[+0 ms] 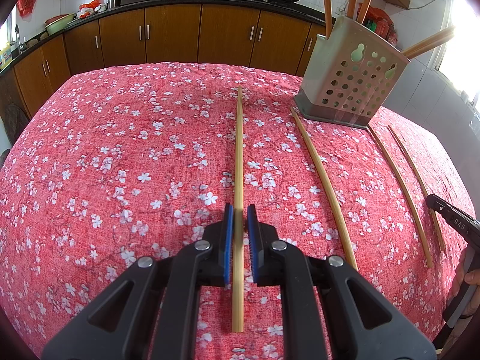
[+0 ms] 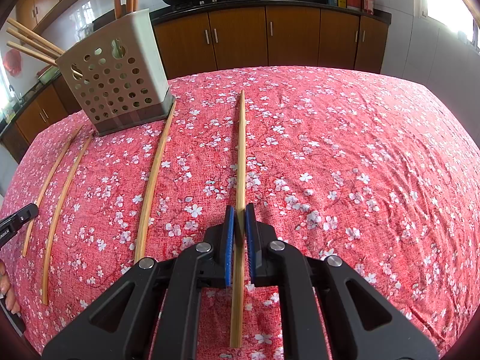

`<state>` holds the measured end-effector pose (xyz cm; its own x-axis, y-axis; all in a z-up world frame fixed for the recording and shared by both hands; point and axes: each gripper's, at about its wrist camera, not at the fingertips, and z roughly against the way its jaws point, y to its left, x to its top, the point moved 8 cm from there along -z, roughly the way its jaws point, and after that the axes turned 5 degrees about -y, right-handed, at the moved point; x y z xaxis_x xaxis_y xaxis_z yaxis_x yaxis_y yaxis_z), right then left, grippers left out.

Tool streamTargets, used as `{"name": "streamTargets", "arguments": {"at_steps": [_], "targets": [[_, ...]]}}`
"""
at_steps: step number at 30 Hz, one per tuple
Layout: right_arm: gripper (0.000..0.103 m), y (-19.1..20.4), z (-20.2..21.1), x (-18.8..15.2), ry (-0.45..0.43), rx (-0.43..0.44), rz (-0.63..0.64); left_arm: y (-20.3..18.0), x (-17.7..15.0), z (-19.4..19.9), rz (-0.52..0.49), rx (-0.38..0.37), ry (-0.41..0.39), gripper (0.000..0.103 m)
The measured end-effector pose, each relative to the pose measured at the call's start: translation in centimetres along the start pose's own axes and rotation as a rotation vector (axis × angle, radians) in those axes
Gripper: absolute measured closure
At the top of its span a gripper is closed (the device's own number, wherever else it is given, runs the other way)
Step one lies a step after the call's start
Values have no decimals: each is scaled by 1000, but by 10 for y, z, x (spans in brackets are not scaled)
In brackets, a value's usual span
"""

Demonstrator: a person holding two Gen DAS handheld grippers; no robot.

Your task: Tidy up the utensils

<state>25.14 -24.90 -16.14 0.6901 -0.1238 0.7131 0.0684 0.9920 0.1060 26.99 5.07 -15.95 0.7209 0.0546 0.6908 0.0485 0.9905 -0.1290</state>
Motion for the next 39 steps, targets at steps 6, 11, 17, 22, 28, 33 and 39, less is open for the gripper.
{"name": "streamTargets", "arguments": {"at_steps": [6,11,17,22,28,33,39], "targets": [[94,0,0,0,0,0,0,0,0,0,0,0,0,91],[94,0,0,0,0,-1,0,0,0,0,0,0,0,91],[94,-1,0,0,0,-1,0,0,0,0,1,0,0,91],[94,0,0,0,0,-3,3,1,0,0,-3,4,0,91],[94,1,5,-4,3,-1,5,-6,-6,4,-48,39,3,91],[95,0,8,-5,3,20,-10,-10,-9,5,-81,69,5,95],[95,-3,22,4,-39,36,-26,-13,-5,13,-106,67,-10,95]]}}
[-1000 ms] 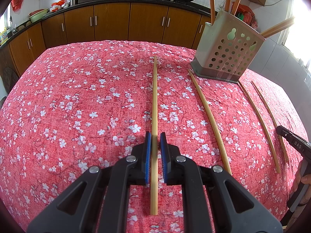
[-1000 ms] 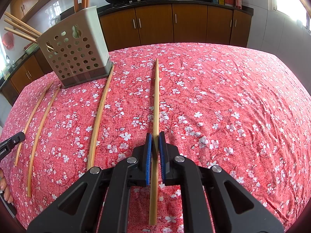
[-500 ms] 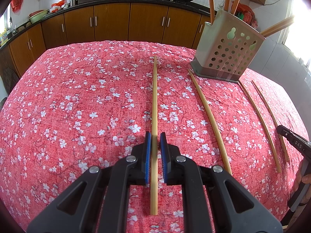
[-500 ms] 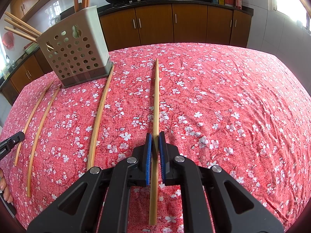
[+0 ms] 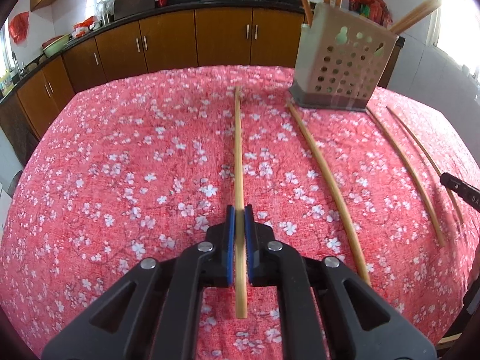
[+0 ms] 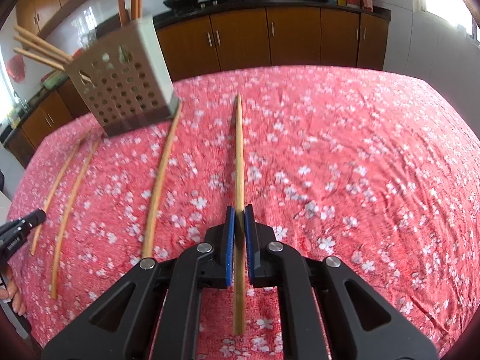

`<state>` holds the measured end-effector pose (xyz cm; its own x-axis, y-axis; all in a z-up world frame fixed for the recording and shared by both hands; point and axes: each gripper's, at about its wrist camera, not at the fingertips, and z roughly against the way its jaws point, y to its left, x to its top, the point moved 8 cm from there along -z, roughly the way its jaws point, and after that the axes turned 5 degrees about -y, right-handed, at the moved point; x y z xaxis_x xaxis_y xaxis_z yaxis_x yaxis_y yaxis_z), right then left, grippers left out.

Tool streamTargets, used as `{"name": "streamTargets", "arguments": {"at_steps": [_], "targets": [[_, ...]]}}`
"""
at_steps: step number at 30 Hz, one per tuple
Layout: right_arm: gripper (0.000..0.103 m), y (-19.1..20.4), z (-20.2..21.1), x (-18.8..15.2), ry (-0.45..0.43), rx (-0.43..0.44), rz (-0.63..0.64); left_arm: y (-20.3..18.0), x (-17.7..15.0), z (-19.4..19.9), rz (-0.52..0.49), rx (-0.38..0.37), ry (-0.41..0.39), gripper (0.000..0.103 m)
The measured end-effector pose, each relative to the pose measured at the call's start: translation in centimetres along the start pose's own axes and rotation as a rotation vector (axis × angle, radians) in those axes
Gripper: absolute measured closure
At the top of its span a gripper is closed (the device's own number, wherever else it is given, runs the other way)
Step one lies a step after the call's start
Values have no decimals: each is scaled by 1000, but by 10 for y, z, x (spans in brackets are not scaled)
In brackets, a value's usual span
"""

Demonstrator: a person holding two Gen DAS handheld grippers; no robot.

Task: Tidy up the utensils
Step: 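Raise the left tool's chopstick over the holder while the right tool carries its chopstick there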

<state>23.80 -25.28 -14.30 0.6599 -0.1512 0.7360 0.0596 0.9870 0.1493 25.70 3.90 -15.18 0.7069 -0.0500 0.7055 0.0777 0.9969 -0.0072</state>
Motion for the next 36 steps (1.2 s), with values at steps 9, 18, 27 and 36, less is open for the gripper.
{"name": "streamTargets", "arguments": {"at_steps": [9,18,27,36], "targets": [[95,5,56,48,-197,37,-18,9,45,54,96,-67,-165,95],[95,10,82,81,-298,62,-11,8,95,98,129,-116,-296,96],[96,48,122,135,-429,149,32,-20,141,144,50,-170,-395,96],[96,83,169,195,-648,250,19,-59,190,193,17,-245,-539,96]]}}
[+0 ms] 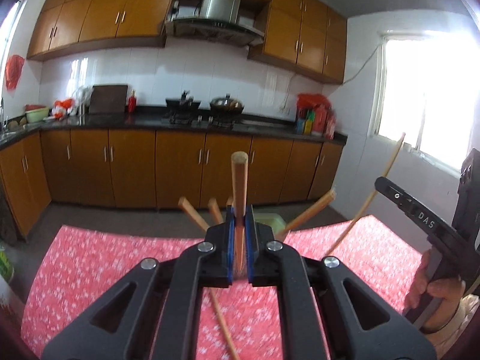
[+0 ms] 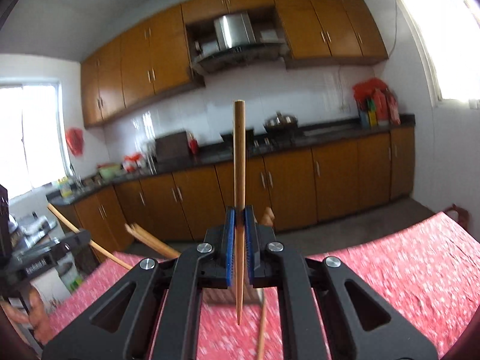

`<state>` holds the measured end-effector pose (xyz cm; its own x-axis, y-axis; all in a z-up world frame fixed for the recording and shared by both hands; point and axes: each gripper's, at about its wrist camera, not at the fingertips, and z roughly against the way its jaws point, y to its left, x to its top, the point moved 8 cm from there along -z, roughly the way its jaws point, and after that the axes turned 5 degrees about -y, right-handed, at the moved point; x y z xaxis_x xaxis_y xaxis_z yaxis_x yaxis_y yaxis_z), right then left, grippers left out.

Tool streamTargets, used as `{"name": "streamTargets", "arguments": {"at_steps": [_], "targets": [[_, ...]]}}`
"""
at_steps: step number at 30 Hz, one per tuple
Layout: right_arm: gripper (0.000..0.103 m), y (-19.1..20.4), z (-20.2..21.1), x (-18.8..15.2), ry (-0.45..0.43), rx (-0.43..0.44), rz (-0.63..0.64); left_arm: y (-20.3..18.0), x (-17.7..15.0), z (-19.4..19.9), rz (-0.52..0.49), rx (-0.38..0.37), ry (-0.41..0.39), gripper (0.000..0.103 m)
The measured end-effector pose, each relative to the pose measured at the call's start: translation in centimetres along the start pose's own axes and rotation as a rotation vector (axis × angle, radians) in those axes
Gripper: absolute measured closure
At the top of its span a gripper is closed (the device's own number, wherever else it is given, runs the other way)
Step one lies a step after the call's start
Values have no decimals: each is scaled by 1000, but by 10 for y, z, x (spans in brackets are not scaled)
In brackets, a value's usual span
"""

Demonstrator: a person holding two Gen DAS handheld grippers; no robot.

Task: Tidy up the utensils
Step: 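Raise the left tool's chopstick over the holder while the right tool carries its chopstick there, then open the left tool into the holder while the right tool releases its chopstick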

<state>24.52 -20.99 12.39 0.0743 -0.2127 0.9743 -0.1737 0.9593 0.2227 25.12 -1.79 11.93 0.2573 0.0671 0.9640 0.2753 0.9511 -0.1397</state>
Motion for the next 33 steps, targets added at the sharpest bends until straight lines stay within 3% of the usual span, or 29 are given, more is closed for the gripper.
{"name": "streamTargets", "arguments": {"at_steps": [6,9,14,19,20,22,23,24,29,33], "targets": [[96,10,-22,30,-139,-7,1,-9,40,-16,22,16,-94,96],[96,10,-36,27,-161,-27,15,-11,43,-32,8,37,-103,96],[96,6,-68,1,-123,-54,40,-2,28,-67,24,52,-69,96],[95,5,-84,-33,-15,-47,39,10,8,-93,47,57,-7,96],[94,6,-83,-36,-6,-43,40,12,5,-95,54,52,2,95],[75,6,-76,-37,1,-42,49,16,2,-95,65,53,4,91],[57,6,-73,-35,-6,-43,49,16,4,-93,67,53,-1,85],[54,4,-64,-32,-22,-48,50,19,4,-90,67,55,-8,82],[54,-7,-35,-25,-18,-67,36,25,9,-66,61,71,-44,75],[53,-26,-9,-45,45,-111,23,38,-9,-33,61,107,-42,69]]}}
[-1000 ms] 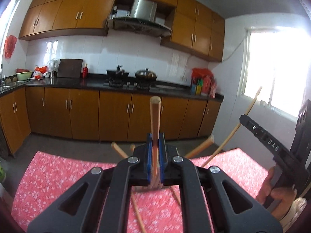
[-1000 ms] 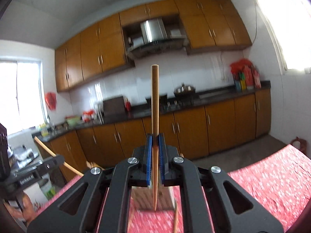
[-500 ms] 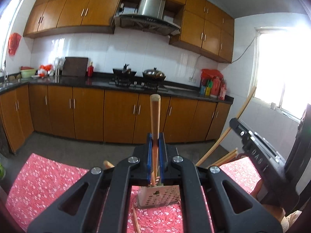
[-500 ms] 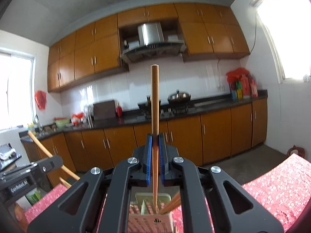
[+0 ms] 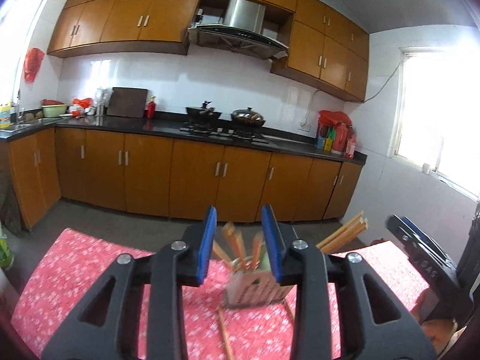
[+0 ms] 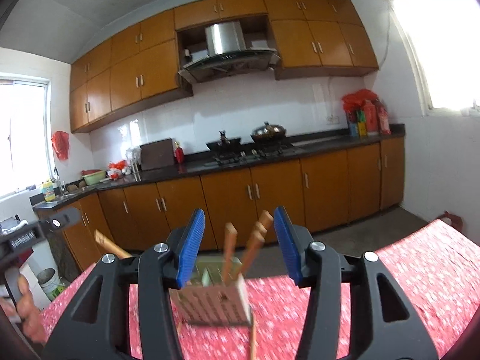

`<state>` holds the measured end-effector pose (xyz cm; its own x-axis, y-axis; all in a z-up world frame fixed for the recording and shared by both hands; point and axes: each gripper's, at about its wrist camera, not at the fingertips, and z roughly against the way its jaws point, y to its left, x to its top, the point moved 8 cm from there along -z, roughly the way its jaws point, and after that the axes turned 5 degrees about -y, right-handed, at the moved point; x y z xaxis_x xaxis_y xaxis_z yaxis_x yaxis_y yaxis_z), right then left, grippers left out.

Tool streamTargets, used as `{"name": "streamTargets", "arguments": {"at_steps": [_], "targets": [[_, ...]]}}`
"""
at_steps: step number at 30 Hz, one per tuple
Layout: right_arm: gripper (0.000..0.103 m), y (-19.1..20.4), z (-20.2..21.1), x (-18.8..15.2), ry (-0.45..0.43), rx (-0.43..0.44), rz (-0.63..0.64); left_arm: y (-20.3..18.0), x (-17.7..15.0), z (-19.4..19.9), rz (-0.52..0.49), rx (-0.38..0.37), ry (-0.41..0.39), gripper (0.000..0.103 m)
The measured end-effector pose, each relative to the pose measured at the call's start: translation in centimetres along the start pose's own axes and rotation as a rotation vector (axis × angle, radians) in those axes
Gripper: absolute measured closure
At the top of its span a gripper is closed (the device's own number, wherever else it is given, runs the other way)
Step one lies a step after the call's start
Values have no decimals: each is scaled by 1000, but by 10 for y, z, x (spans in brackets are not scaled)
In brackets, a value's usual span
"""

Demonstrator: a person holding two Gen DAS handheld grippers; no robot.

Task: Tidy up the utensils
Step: 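Open the left tool into the holder while the right tool releases its chopstick, then lower the left tool and grasp a chopstick while the right tool grasps the last one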

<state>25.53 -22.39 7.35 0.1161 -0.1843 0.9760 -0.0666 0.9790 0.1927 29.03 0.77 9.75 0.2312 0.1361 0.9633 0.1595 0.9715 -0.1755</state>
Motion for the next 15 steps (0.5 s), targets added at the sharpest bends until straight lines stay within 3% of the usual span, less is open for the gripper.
{"name": "streamTargets", "arguments": {"at_steps": [2,7,9,12,15], "targets": [[53,-11,2,-25,76,-30,9,8,-16,9,-2,19,24,65],[56,-29,-8,-132,421,-45,-1,33,-103,6,-11,68,228,64],[69,-27,-9,-177,555,-5,-42,38,-142,-3,-2,70,337,64],[74,-17,-6,-209,635,29,-59,38,-187,-10,22,50,458,64],[74,-2,-6,-223,671,38,-44,31,-212,-10,37,23,511,64]]}}
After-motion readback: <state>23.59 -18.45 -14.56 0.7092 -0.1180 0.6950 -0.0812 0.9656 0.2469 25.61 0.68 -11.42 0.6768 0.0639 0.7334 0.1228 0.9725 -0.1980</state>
